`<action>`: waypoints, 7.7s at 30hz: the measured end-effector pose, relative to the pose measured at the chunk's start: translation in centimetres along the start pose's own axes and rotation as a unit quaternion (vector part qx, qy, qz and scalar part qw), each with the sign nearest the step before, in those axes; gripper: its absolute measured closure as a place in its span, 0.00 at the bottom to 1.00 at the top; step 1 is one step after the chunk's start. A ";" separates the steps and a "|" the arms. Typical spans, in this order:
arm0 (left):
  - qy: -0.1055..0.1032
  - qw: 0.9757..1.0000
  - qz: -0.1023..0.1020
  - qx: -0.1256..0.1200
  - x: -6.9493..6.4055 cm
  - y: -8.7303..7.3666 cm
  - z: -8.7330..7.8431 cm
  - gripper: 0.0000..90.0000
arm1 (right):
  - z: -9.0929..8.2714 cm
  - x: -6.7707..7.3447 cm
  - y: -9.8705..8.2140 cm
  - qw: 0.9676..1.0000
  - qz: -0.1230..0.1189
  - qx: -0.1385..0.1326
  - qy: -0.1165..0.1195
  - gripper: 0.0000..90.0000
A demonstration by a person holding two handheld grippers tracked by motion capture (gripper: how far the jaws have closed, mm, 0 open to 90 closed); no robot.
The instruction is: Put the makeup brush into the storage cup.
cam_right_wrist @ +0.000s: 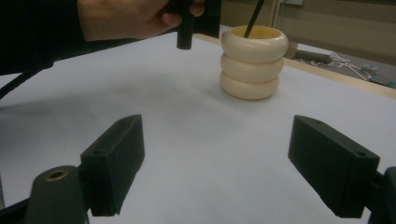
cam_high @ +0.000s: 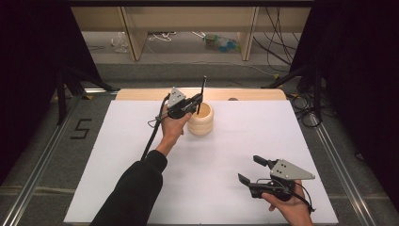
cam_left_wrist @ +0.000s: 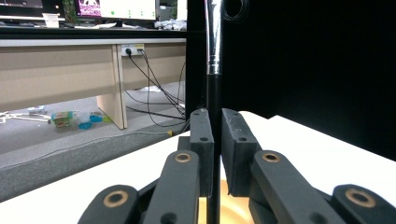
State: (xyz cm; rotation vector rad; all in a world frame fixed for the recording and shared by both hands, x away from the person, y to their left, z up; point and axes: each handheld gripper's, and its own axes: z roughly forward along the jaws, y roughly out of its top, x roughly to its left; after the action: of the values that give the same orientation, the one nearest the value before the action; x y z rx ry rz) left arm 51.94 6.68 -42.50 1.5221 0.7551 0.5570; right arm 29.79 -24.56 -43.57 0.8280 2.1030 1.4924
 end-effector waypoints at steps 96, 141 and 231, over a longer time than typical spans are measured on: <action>0.002 0.997 -0.019 0.078 0.5 -0.3 -3.0 0.41 | 0.0 0.1 0.0 1.000 0.008 0.006 0.001 0.22; -0.053 0.995 0.007 0.089 -1.8 0.0 -7.4 0.29 | 0.1 0.0 0.0 1.000 -0.003 -0.005 -0.001 0.22; -0.071 0.992 0.063 0.083 -2.9 -2.6 -18.6 0.24 | 0.2 0.3 0.0 1.000 -0.002 -0.012 0.003 0.22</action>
State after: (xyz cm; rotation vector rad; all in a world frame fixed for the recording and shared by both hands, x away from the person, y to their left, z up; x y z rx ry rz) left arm 36.04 17.02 -42.97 1.7532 0.6103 0.4829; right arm 29.72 -24.28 -43.60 0.8122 2.0860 1.5158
